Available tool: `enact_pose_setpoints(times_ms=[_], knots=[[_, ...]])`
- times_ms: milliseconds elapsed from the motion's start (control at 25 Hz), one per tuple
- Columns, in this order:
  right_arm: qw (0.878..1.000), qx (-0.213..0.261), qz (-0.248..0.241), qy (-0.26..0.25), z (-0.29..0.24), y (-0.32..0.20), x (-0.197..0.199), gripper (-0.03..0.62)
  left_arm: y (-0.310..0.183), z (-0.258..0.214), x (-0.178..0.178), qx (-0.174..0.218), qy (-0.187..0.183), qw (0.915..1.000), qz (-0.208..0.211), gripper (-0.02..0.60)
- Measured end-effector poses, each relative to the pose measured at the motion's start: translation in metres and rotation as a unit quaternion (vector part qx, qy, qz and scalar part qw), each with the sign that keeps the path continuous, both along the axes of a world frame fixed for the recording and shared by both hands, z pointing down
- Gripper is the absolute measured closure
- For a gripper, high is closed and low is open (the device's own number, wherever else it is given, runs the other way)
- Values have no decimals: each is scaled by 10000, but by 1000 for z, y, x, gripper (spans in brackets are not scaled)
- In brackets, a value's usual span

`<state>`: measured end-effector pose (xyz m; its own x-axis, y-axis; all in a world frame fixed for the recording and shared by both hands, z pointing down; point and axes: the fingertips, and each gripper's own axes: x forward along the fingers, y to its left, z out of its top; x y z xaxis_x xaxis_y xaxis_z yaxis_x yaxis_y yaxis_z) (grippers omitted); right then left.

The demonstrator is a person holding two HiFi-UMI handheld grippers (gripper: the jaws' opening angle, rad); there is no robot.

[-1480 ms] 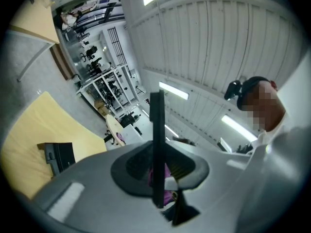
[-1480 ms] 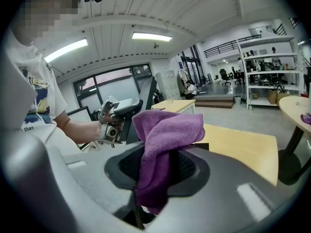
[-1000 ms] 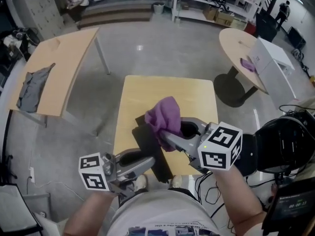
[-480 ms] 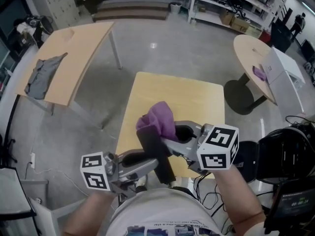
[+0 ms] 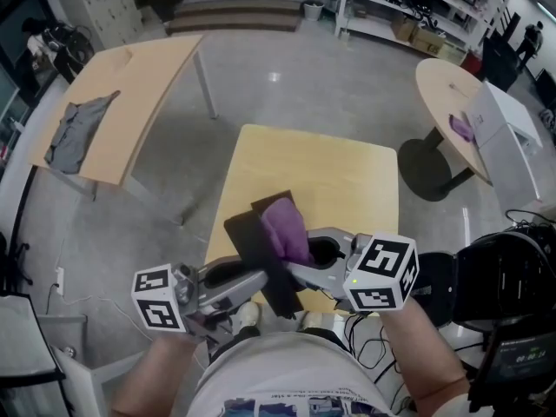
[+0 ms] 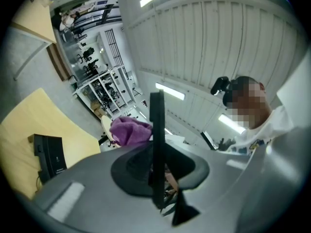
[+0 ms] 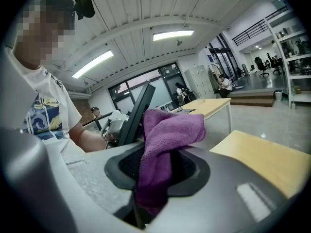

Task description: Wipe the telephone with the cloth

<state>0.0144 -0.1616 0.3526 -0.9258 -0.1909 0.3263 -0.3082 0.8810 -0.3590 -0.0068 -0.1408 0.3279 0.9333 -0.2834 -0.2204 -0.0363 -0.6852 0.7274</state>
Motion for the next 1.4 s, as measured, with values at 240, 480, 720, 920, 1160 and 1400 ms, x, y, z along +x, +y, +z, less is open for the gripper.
enact_pose_setpoints(times_ms=[240,480,720,920,1160,1400], knots=[[9997,-112,54,219,26,6,17,479,-14,3,1,-3,-14,10000,-99,495],[9988,-280,176,352,48,12,38,479,-31,3,6,-31,1,9998,-176,495],[9971,-484,315,489,67,25,46,479,-39,6,-2,-54,-6,9996,-261,495],[9952,-602,421,651,79,39,46,479,-43,9,-12,-144,-25,9994,-318,495],[9919,-473,859,802,78,31,70,479,-49,23,-13,-178,-172,9990,-367,495],[9912,10,1112,720,43,12,77,479,-51,39,-6,-237,-256,9988,-331,495]])
